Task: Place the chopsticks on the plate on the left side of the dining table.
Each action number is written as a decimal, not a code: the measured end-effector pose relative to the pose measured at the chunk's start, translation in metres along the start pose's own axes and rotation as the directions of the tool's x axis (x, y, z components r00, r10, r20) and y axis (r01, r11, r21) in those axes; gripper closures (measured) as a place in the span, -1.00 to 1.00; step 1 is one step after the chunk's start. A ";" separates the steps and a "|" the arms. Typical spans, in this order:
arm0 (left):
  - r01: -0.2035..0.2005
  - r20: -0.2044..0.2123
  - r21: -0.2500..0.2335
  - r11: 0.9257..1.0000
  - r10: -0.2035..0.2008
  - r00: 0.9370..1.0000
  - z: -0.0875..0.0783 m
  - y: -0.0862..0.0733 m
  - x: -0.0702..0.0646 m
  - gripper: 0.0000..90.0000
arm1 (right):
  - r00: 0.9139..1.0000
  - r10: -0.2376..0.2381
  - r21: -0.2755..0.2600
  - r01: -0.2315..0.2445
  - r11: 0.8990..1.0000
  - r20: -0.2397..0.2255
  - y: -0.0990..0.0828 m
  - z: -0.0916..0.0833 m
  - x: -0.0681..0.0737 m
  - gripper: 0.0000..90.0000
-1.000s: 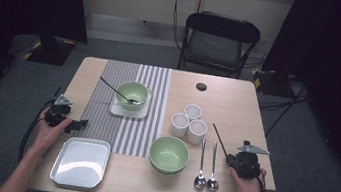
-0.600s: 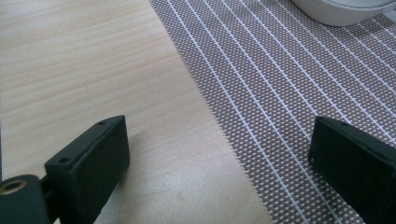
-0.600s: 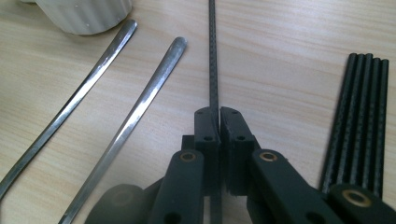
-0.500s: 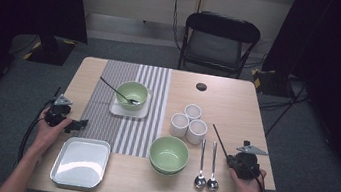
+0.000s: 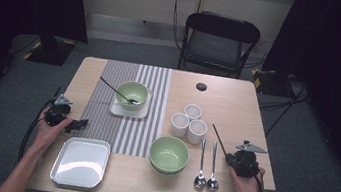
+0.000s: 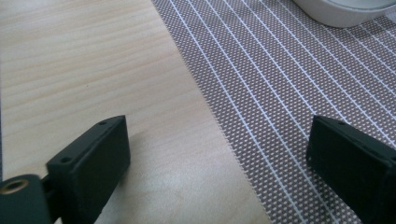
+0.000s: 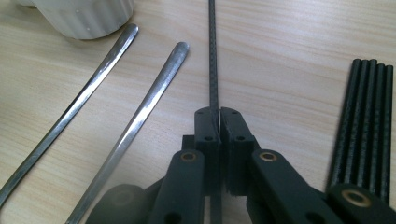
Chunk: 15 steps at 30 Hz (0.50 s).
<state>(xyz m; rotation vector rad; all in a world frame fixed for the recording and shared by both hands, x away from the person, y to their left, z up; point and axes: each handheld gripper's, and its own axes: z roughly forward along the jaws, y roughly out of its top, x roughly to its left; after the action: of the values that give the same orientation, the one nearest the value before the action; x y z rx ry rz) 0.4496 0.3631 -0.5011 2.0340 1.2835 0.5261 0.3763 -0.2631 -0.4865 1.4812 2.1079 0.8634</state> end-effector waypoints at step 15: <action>-0.006 0.046 0.003 1.000 0.006 0.999 -0.008 0.009 -0.009 -0.64 | 1.000 0.015 -0.045 -0.016 0.999 -0.025 0.003 -0.011 0.000 0.92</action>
<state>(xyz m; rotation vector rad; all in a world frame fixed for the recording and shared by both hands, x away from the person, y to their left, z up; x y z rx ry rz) 0.4459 0.3545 -0.4891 2.0414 1.2523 0.4780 0.3712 -0.2656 -0.4771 1.4729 2.0834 0.9333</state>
